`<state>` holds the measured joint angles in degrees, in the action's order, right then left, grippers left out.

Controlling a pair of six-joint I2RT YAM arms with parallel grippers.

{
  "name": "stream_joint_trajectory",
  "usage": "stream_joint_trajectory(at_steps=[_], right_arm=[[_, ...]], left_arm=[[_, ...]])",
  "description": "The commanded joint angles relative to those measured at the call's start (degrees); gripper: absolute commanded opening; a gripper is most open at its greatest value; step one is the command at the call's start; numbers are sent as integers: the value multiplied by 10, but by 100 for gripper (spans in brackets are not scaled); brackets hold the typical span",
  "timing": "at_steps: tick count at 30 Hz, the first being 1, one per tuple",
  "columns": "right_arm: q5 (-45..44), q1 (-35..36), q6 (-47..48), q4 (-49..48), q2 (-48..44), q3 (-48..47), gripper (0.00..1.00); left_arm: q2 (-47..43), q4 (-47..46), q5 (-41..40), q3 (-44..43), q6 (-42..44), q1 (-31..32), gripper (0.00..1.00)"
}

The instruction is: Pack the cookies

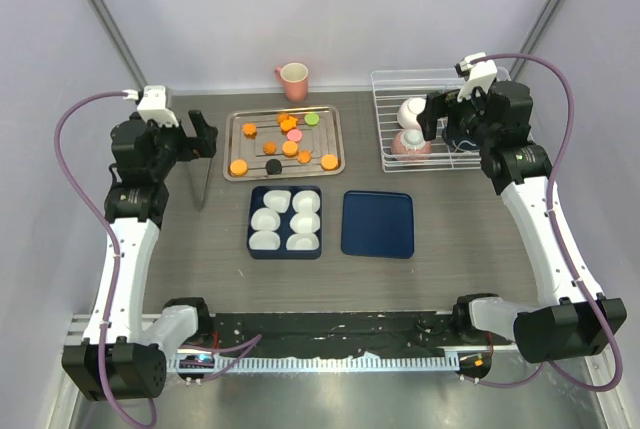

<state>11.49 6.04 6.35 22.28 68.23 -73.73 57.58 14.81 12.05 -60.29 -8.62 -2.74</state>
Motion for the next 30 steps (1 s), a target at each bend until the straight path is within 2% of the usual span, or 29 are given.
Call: stream_joint_trajectory(at_steps=[1,12,16,21,30], right_arm=[[4,4,-1,-21,-16,-23,100],[6,4,-2,-27,-16,-7,100],[10,4,-2,-29,-11,1,100],[15,4,1,-36,-9,15,100],[26,4,0,-36,3,22,100]], left_arm=[[-13,-24,5,-27,4,2,100],[-12,-14,-6,-32,13,2,100],[15,40,-45,-54,33,1,100],[45,81,-115,-40,84,2,100],[105,73,-174,8,142,-2,100]])
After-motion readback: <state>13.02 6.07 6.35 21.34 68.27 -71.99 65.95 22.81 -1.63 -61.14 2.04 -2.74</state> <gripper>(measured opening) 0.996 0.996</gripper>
